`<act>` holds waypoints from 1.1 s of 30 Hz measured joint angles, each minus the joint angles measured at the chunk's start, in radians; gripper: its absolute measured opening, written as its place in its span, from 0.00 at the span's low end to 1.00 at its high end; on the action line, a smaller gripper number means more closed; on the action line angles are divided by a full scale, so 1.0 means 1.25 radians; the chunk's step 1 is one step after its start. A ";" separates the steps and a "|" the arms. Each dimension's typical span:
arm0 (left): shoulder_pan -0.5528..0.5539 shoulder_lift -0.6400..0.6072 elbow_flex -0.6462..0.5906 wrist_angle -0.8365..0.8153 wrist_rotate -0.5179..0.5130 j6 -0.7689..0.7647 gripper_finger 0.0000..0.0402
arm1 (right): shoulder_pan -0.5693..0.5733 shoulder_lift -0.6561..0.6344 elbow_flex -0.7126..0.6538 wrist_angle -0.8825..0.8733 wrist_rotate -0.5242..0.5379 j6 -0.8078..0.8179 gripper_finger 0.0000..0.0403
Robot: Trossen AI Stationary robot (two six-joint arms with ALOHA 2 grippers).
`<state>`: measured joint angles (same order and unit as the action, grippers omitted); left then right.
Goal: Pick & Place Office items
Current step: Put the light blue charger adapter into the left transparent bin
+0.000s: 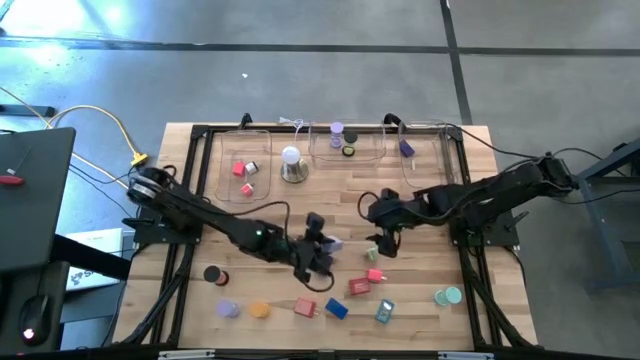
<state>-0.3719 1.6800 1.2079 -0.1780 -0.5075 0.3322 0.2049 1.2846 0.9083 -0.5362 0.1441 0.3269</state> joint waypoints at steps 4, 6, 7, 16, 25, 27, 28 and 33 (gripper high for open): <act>-0.005 -0.083 0.000 -0.144 -0.003 -0.136 0.29 | 0.029 -0.003 0.002 -0.019 0.043 0.035 0.73; -0.006 -0.131 0.000 -0.227 -0.029 -0.202 0.29 | 0.043 -0.003 0.002 -0.029 0.071 0.045 0.73; -0.006 -0.154 0.001 -0.269 -0.055 -0.237 0.29 | 0.051 -0.003 0.002 -0.028 0.085 0.052 0.73; 0.136 -0.313 0.001 -0.611 -0.144 -0.477 0.29 | 0.090 -0.003 0.002 -0.005 0.096 0.058 0.73; 0.445 -0.310 0.000 -0.736 0.030 -0.524 0.29 | 0.105 -0.003 0.001 0.008 0.092 0.058 0.73; 0.510 -0.296 0.000 -0.736 0.073 -0.515 0.29 | 0.105 -0.003 0.001 0.008 0.093 0.058 0.73; 0.537 -0.290 0.000 -0.736 0.089 -0.506 0.29 | 0.105 -0.003 0.001 0.008 0.093 0.058 0.73; 0.641 -0.259 0.000 -0.730 0.181 -0.498 0.29 | 0.109 -0.003 -0.008 0.012 0.092 0.058 0.73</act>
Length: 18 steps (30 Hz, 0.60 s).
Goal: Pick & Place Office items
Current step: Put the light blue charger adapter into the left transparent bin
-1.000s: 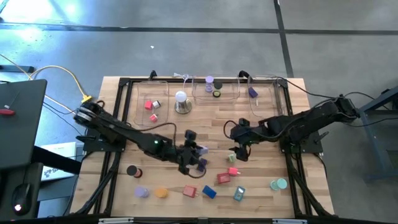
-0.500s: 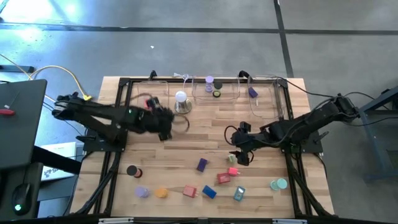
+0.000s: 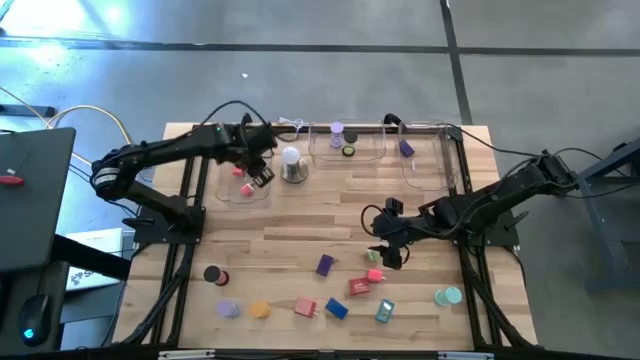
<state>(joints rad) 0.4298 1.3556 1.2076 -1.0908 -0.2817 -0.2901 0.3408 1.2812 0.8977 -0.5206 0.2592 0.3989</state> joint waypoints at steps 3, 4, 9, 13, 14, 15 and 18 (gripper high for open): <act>0.037 0.029 0.000 0.003 0.036 -0.002 0.29 | 0.000 0.000 -0.012 0.002 0.000 0.008 0.73; 0.043 0.040 0.000 0.002 0.038 -0.002 0.29 | 0.000 0.000 -0.016 0.001 0.001 0.012 0.73; 0.053 0.095 -0.001 0.003 0.041 0.003 0.29 | 0.000 0.000 -0.033 0.008 0.001 0.019 0.73; 0.053 0.137 -0.001 0.004 0.049 0.004 0.29 | 0.000 0.000 -0.037 0.011 0.001 0.021 0.73; 0.053 0.148 -0.001 0.005 0.055 0.004 0.29 | 0.000 0.000 -0.037 0.014 0.001 0.021 0.73; 0.053 0.159 -0.001 0.005 0.061 0.004 0.30 | 0.000 0.000 -0.037 0.016 0.001 0.021 0.73; 0.053 0.189 -0.001 0.000 0.069 0.024 0.30 | 0.000 0.000 -0.037 0.020 0.000 0.020 0.73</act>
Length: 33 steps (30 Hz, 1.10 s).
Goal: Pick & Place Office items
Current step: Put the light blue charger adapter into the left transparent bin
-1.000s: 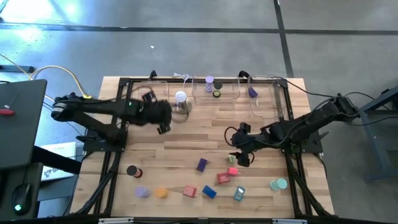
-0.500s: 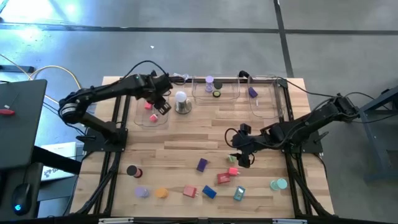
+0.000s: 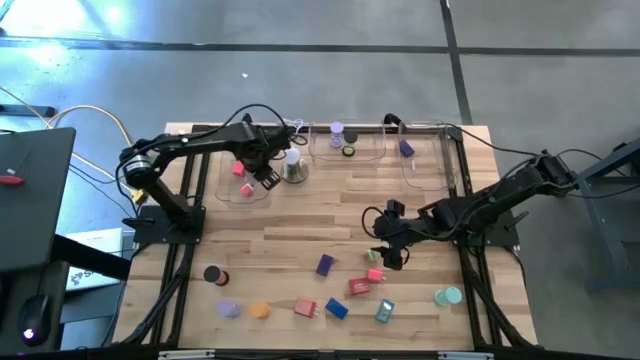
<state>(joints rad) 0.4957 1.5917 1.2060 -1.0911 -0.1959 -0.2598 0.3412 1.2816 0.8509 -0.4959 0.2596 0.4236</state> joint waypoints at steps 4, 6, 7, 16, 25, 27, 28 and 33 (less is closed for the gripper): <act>-0.001 0.022 0.000 0.001 -0.003 0.016 0.30 | 0.000 0.000 0.000 0.000 0.000 0.000 0.73; -0.001 0.028 0.000 -0.001 -0.005 0.016 0.30 | 0.000 0.000 0.000 0.001 0.000 0.000 0.73; -0.001 0.029 0.000 -0.001 -0.007 0.018 0.30 | 0.000 0.000 0.000 0.001 0.000 -0.001 0.73; -0.001 0.029 0.000 -0.011 -0.043 -0.013 0.30 | -0.001 0.000 0.000 0.003 0.000 -0.007 0.73; -0.001 0.029 0.000 -0.071 -0.034 -0.040 0.30 | -0.001 0.000 0.000 0.006 0.000 -0.007 0.73; -0.001 0.029 0.000 -0.072 -0.009 -0.037 0.32 | -0.001 0.000 0.000 0.006 0.000 -0.007 0.73; -0.001 0.029 0.000 -0.073 -0.001 -0.038 0.34 | -0.001 0.000 0.000 0.006 0.000 -0.008 0.73; -0.001 0.029 0.000 -0.072 0.003 -0.038 0.47 | -0.001 0.000 0.000 0.006 0.000 -0.008 0.73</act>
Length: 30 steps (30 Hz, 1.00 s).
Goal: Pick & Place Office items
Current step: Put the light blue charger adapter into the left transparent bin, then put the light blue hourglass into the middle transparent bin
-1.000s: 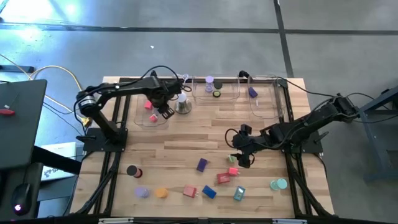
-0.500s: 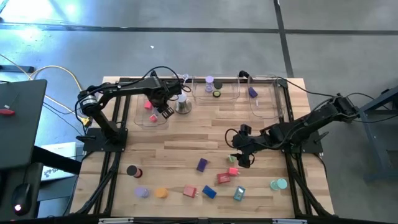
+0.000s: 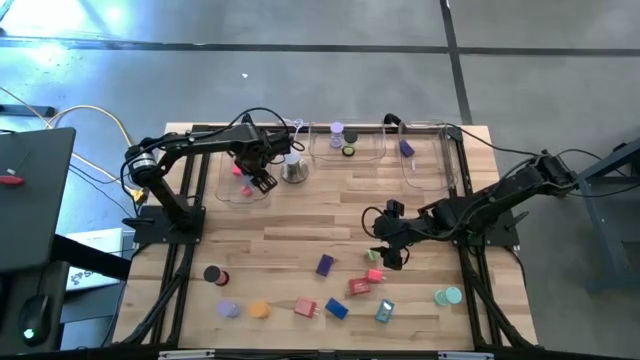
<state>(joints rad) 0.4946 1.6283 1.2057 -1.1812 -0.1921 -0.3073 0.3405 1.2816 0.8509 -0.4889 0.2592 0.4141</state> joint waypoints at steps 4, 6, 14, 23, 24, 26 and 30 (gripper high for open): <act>0.000 0.000 0.000 0.000 -0.001 0.000 0.57 | 0.000 0.000 0.000 0.000 -0.003 0.002 0.73; 0.000 0.000 0.000 -0.001 -0.001 0.000 0.60 | 0.000 0.000 0.000 0.000 -0.003 0.004 0.73; -0.001 -0.015 0.001 -0.013 -0.004 -0.034 0.62 | 0.000 0.000 0.000 -0.001 -0.002 0.009 0.73; -0.085 -0.129 0.001 -0.016 -0.074 -0.114 0.62 | 0.057 -0.068 0.039 0.001 0.066 -0.052 0.73; -0.101 -0.149 0.001 -0.016 -0.094 -0.126 0.62 | 0.062 -0.079 0.043 0.002 0.066 -0.053 0.73; -0.131 -0.186 0.001 -0.016 -0.125 -0.151 0.62 | 0.077 -0.103 0.050 -0.019 0.063 -0.055 0.73; -0.198 -0.245 0.001 0.007 -0.131 -0.185 0.62 | 0.122 -0.130 0.101 -0.123 0.069 -0.150 0.73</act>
<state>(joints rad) 0.2468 1.3217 1.2069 -1.1719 -0.3558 -0.5382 0.4933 1.1194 0.9772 -0.6424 0.3453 0.2265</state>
